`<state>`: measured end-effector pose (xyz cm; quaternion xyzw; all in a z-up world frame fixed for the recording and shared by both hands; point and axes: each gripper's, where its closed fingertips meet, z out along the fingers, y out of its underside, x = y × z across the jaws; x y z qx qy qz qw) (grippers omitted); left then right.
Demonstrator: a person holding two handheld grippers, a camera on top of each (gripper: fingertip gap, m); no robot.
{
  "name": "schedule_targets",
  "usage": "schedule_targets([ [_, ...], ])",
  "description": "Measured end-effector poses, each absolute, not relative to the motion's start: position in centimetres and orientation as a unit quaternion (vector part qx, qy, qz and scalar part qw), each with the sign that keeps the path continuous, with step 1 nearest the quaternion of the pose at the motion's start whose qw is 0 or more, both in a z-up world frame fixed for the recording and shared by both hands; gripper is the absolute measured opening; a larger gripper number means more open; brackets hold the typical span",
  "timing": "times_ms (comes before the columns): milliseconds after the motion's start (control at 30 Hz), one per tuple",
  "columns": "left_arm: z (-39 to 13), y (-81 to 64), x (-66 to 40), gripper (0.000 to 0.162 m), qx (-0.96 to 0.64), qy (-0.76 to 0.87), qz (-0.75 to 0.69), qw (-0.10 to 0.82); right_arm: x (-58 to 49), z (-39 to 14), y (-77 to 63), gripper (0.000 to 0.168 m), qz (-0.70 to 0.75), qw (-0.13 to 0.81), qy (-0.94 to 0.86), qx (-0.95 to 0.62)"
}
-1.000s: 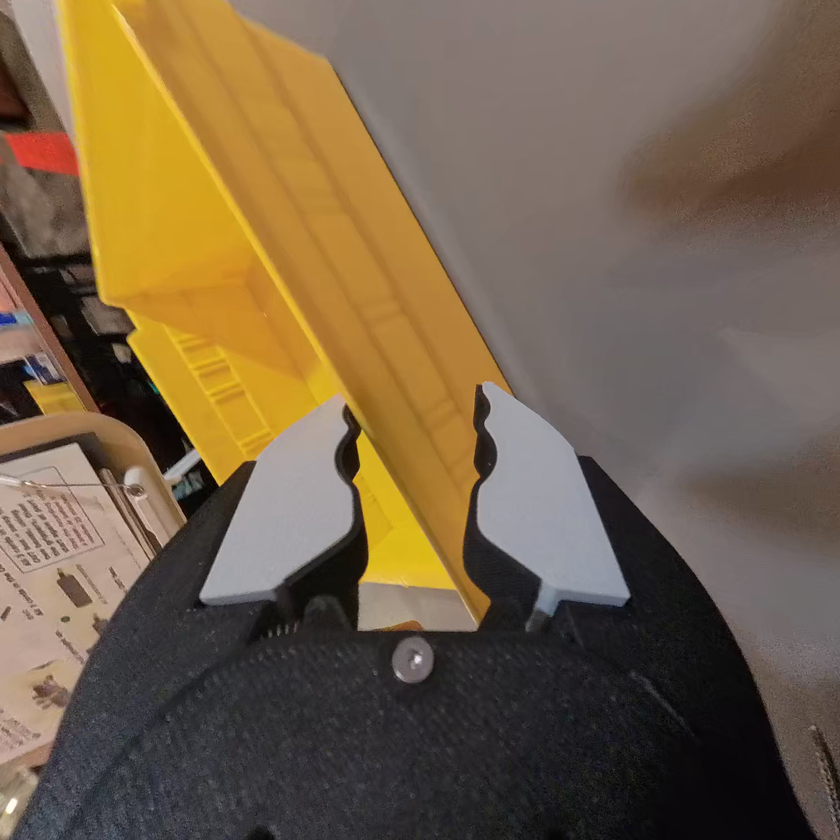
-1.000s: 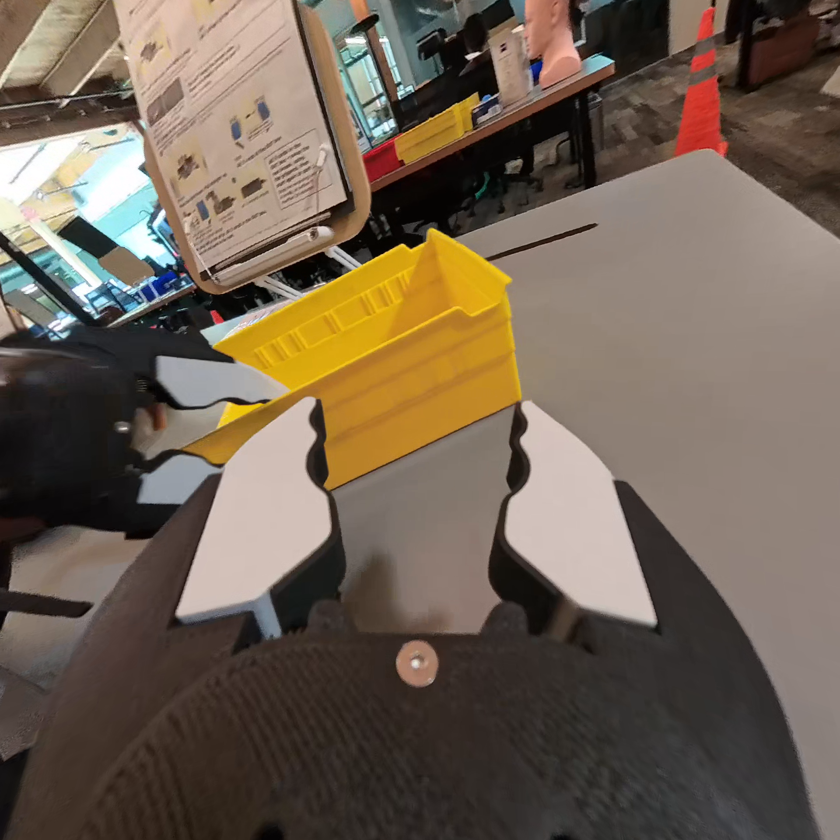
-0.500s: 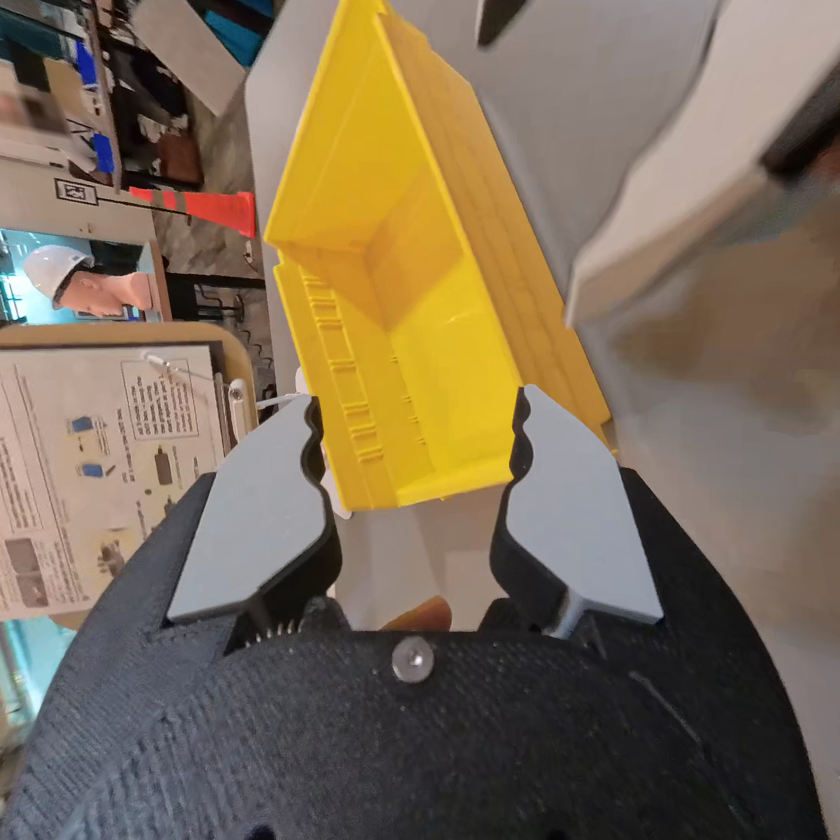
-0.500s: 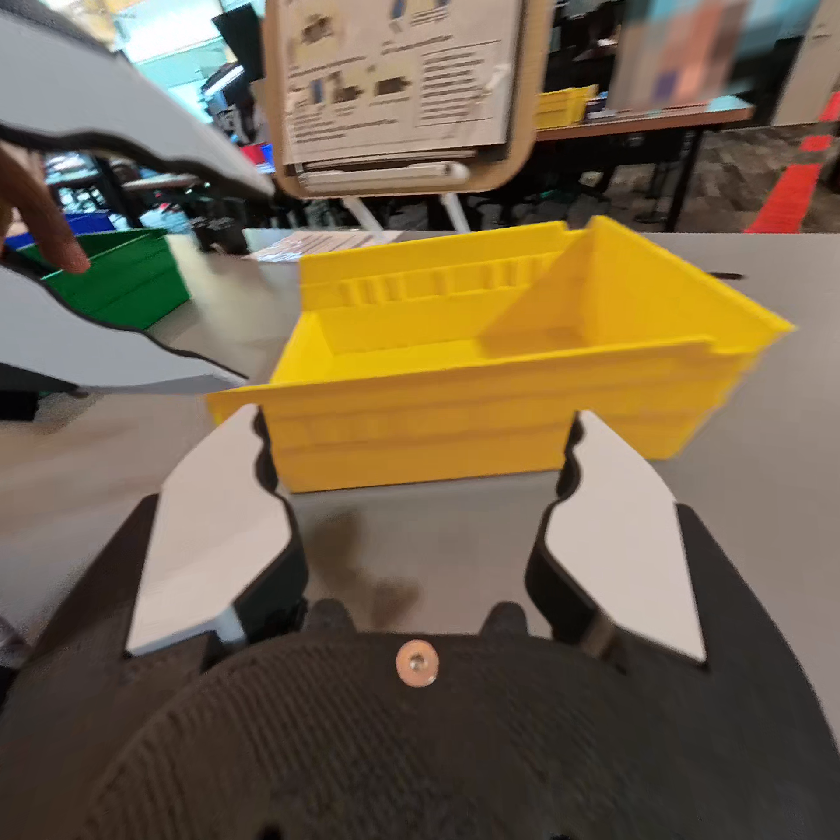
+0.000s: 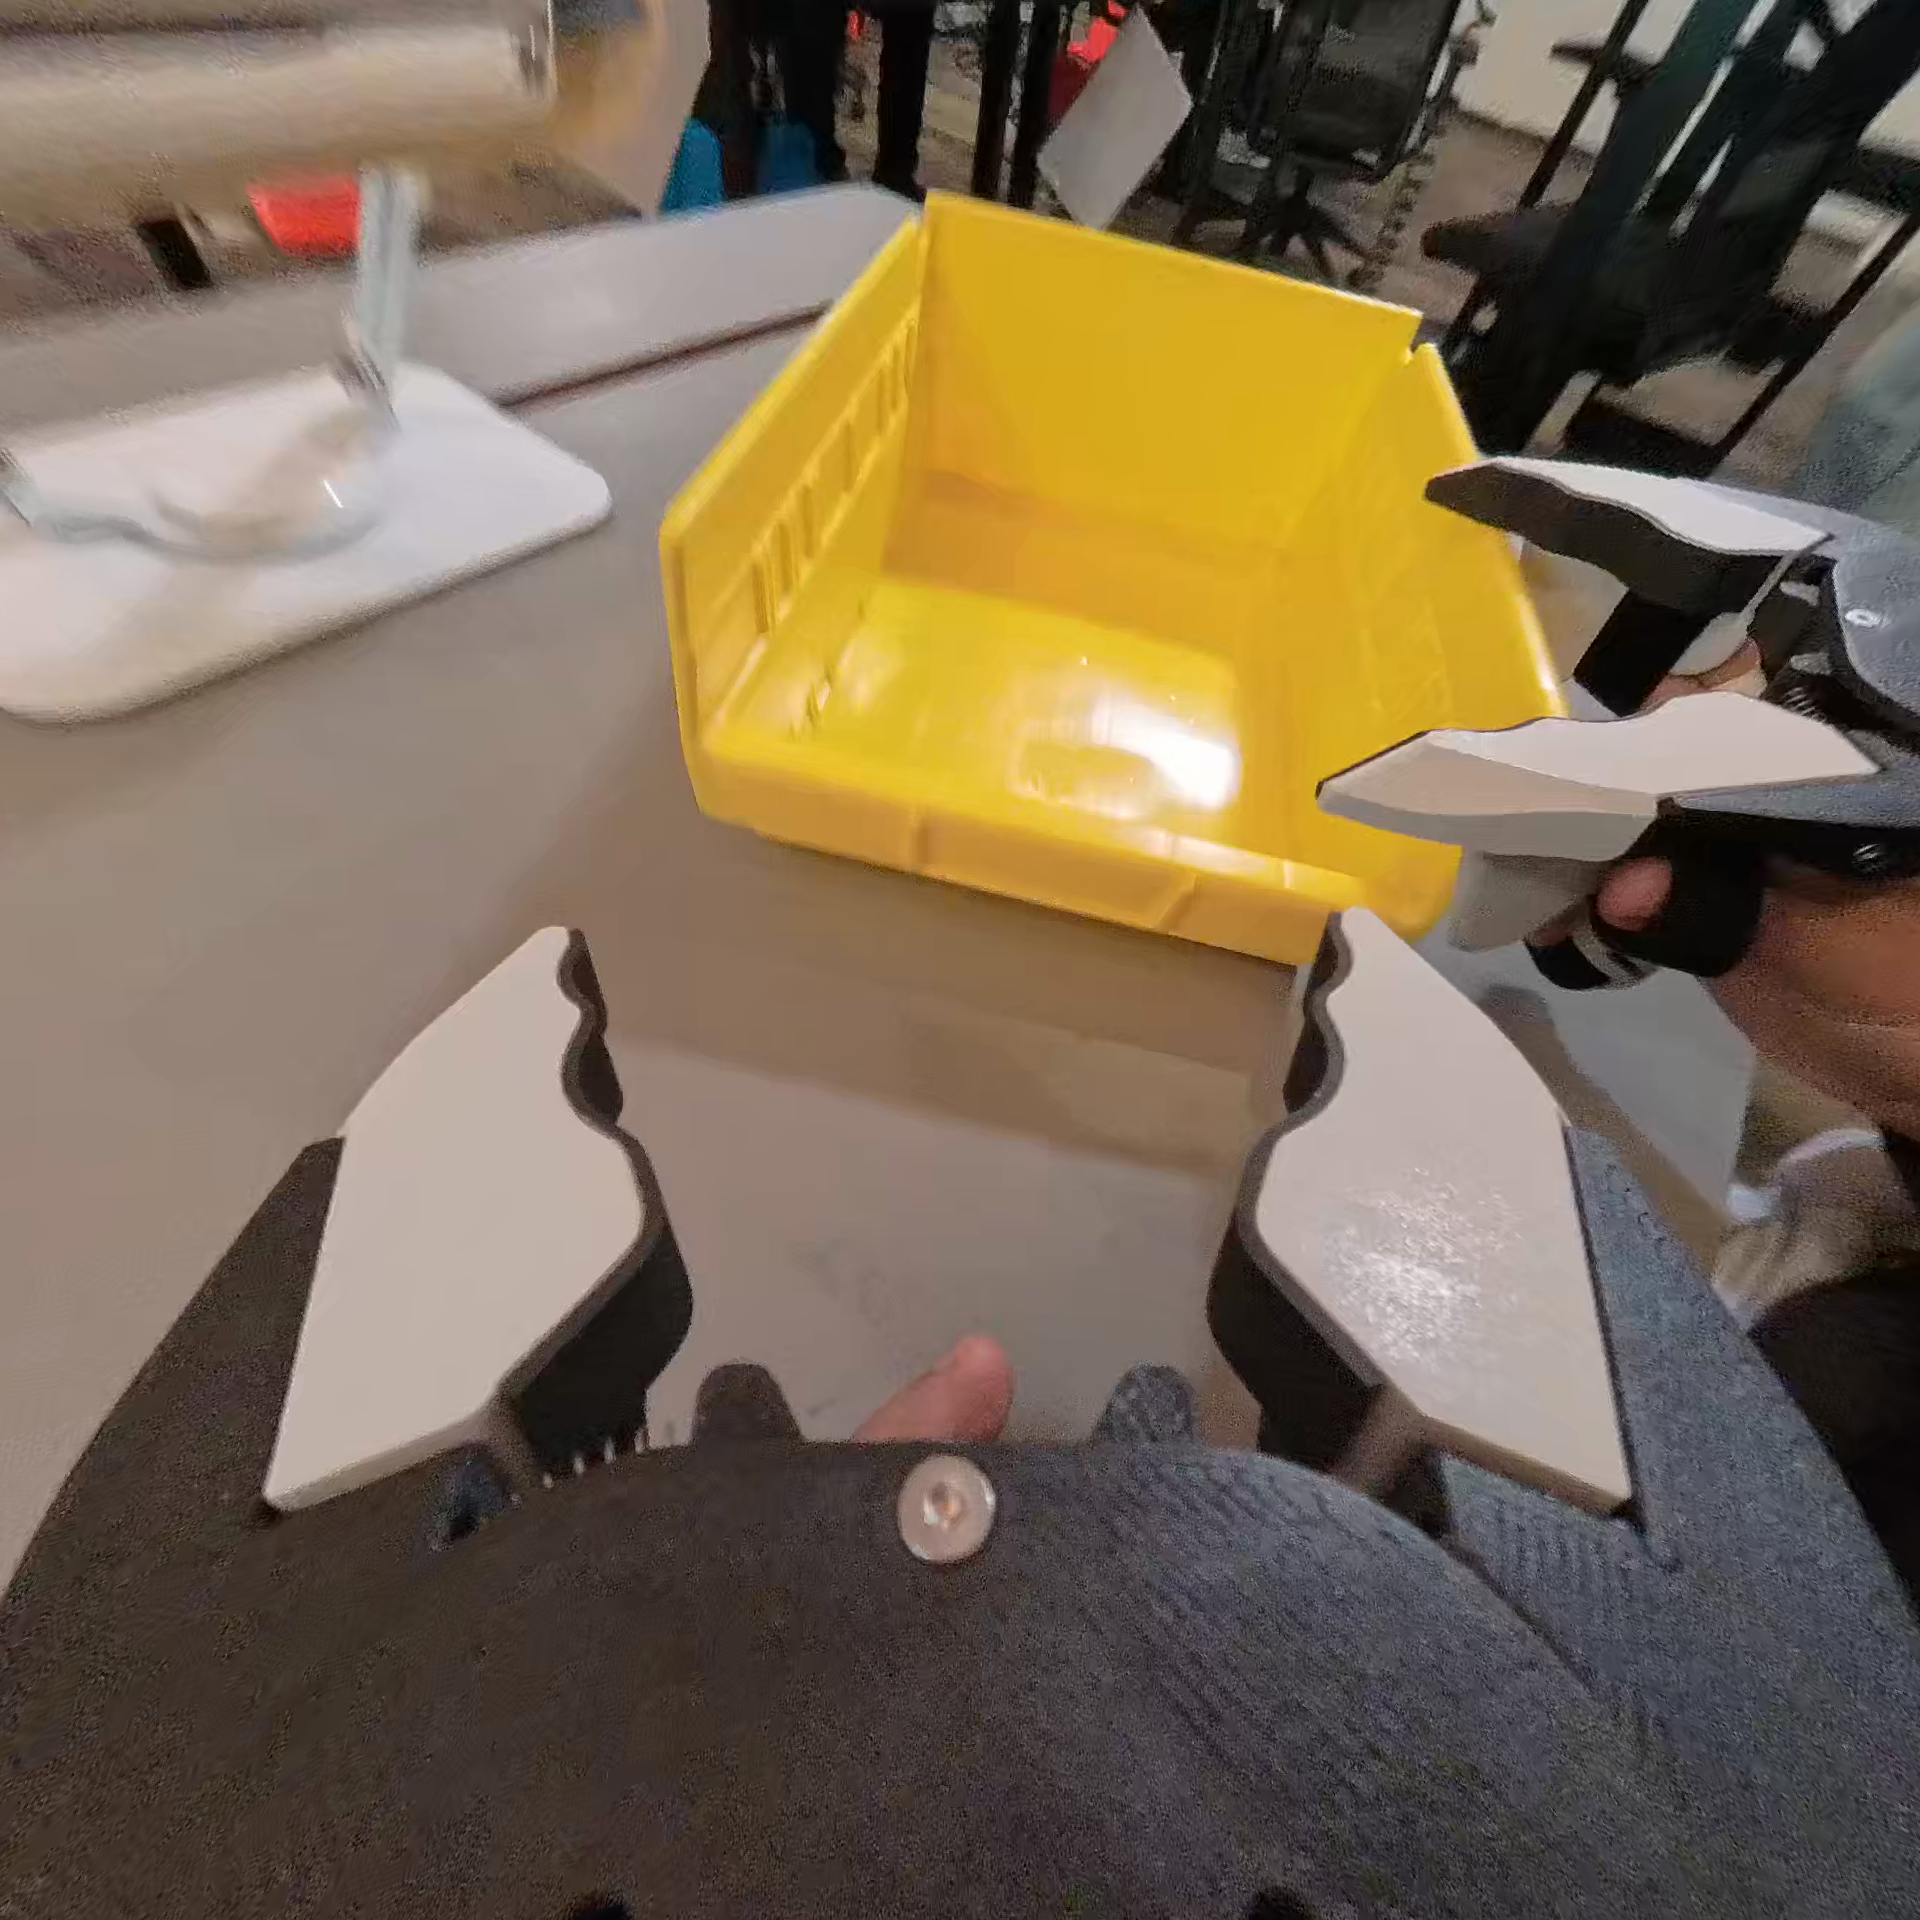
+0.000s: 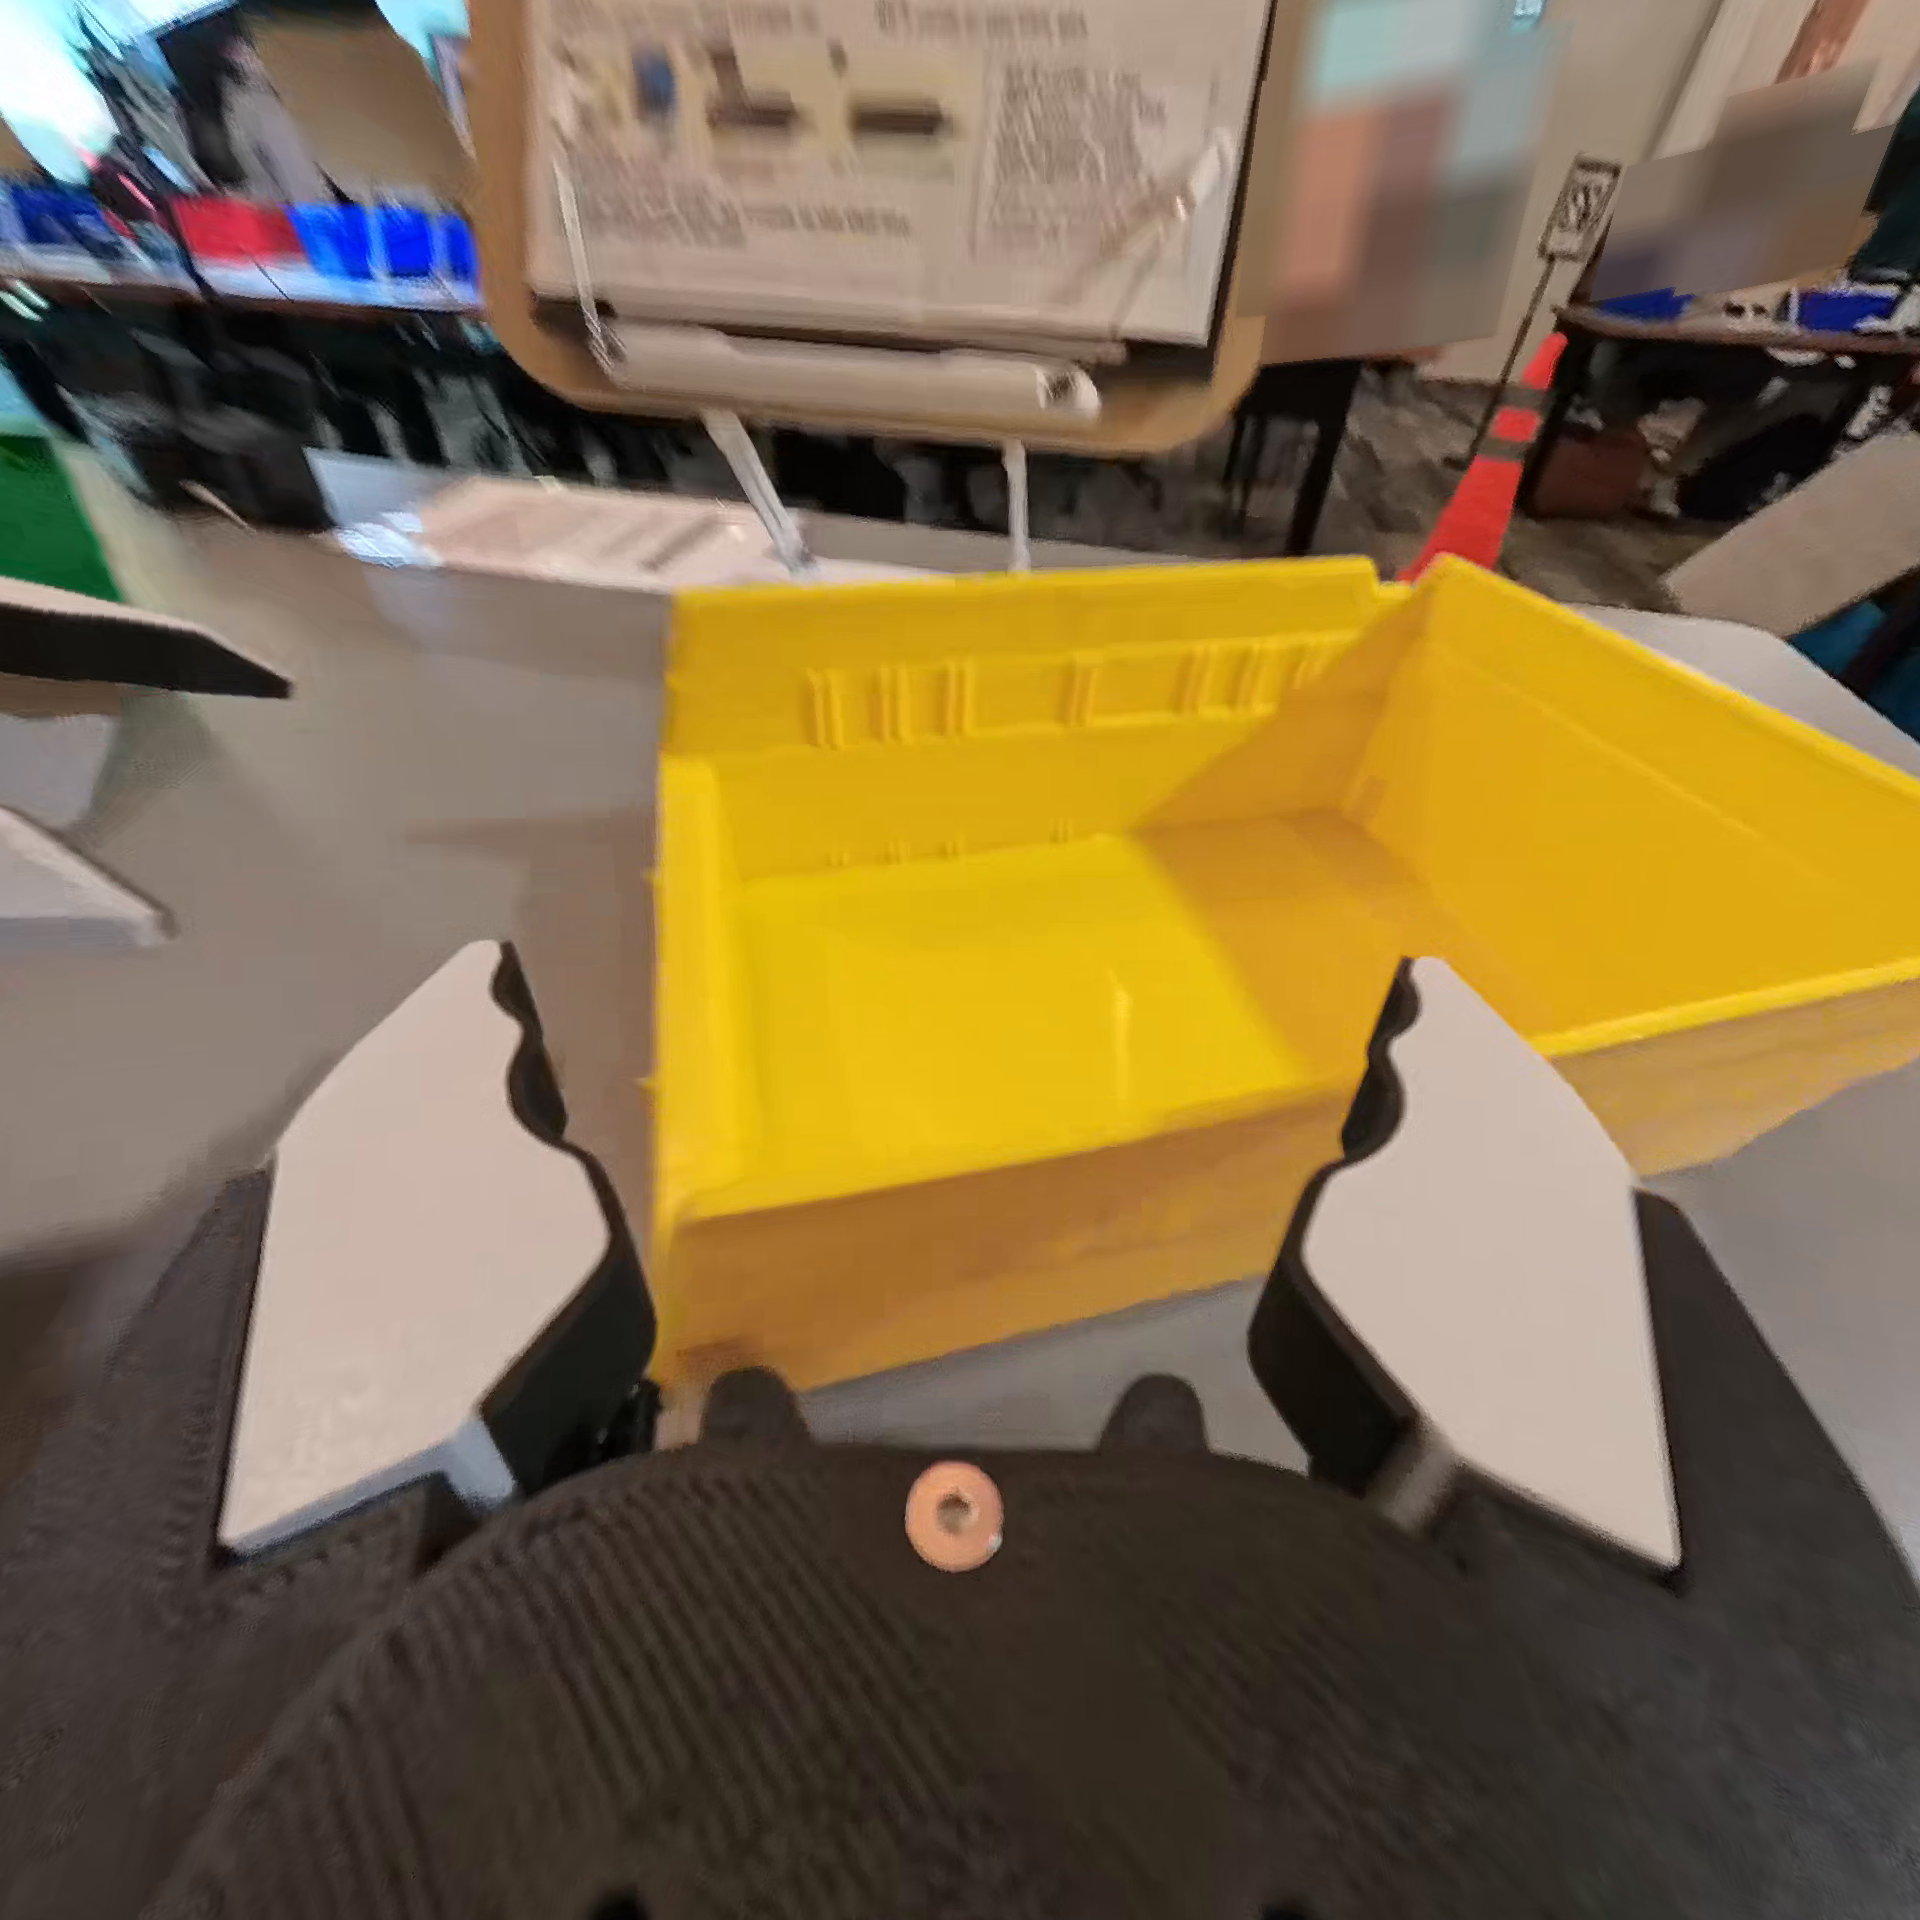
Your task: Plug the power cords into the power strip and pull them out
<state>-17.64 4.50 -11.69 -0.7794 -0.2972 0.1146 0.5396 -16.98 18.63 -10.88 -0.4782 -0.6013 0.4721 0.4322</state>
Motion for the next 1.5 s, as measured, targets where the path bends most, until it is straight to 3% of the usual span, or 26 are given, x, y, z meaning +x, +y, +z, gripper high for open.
schedule_targets([
  [167,-15.1,5.3,-17.6,0.132,-0.749,-0.354,-0.031,0.559,-17.4,-11.1,21.1,0.144,0.447,0.461,-0.604,-0.472],
  [567,-14.7,4.8,-17.9,0.128,-0.737,-0.338,-0.018,0.585,-17.7,-12.0,34.2,0.137,0.338,0.461,-0.640,-0.514],
  [700,-14.7,4.8,-17.9,0.125,-0.735,-0.339,-0.018,0.587,-15.9,-12.8,38.3,0.124,0.306,0.495,-0.680,-0.447],
  [900,-14.7,5.4,-17.4,0.124,-0.748,-0.322,-0.011,0.581,-13.7,-11.4,43.3,0.105,0.304,0.510,-0.584,-0.553],
  [1100,-14.7,5.5,-17.3,0.122,-0.747,-0.320,-0.021,0.582,-12.9,-12.2,47.0,0.132,0.311,0.507,-0.503,-0.627],
  [1200,-14.5,5.2,-17.5,0.122,-0.736,-0.327,-0.026,0.591,-12.8,-12.4,48.1,0.132,0.334,0.499,-0.472,-0.646],
  [1300,-14.4,5.1,-17.6,0.120,-0.732,-0.328,-0.032,0.597,-12.8,-12.5,48.1,0.110,0.354,0.483,-0.470,-0.648],
  [1400,-14.4,4.9,-17.9,0.123,-0.727,-0.339,-0.027,0.597,-12.9,-12.6,47.8,0.055,0.359,0.472,-0.488,-0.641],
  [1500,-14.0,4.5,-18.3,0.124,-0.719,-0.342,-0.012,0.605,-12.5,-12.6,49.7,0.031,0.313,0.499,-0.487,-0.645],
])
